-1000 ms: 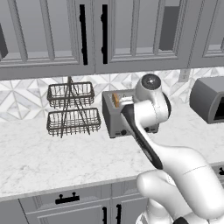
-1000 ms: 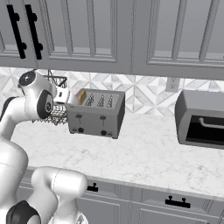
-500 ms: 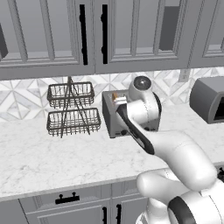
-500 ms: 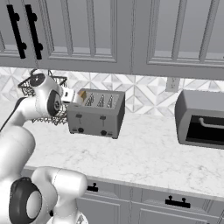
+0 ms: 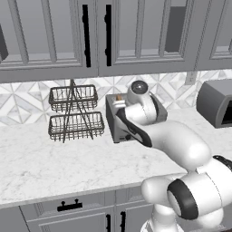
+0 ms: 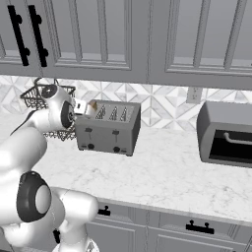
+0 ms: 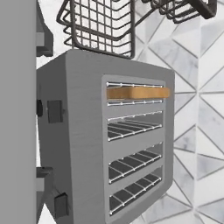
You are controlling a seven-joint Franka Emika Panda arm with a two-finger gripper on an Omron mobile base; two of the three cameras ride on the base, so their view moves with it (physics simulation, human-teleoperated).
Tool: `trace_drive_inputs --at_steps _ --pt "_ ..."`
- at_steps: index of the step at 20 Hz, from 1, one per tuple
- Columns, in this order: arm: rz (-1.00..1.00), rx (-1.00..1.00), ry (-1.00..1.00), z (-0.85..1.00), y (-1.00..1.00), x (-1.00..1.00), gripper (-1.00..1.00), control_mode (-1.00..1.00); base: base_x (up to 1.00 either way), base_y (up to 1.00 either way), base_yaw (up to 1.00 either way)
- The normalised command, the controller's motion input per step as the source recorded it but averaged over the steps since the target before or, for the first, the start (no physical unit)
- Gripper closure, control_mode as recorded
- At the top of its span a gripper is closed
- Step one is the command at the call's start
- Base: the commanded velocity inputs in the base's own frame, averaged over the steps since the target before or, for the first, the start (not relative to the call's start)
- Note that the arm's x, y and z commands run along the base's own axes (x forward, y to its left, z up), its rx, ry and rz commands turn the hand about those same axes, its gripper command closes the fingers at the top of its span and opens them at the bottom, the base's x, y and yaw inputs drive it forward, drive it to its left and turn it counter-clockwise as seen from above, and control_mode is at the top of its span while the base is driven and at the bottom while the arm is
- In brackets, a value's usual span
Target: Start the toaster. Once the lever pops up, take the bread to the plate on the dining counter.
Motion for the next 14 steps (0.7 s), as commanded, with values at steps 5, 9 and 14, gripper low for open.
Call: trace_drive_inputs --at_steps 5,9,14 --pt "0.0 0.02 0.0 -0.18 0.0 0.31 -1.0 -1.0 0.0 0.0 0.0" --pt "0.0 0.02 0.0 -0.25 0.0 0.29 -1.0 -1.0 0.0 0.0 0.0" --pt "0.0 0.0 -0.01 -0.2 0.0 0.38 -1.0 -1.0 0.0 0.0 0.0"
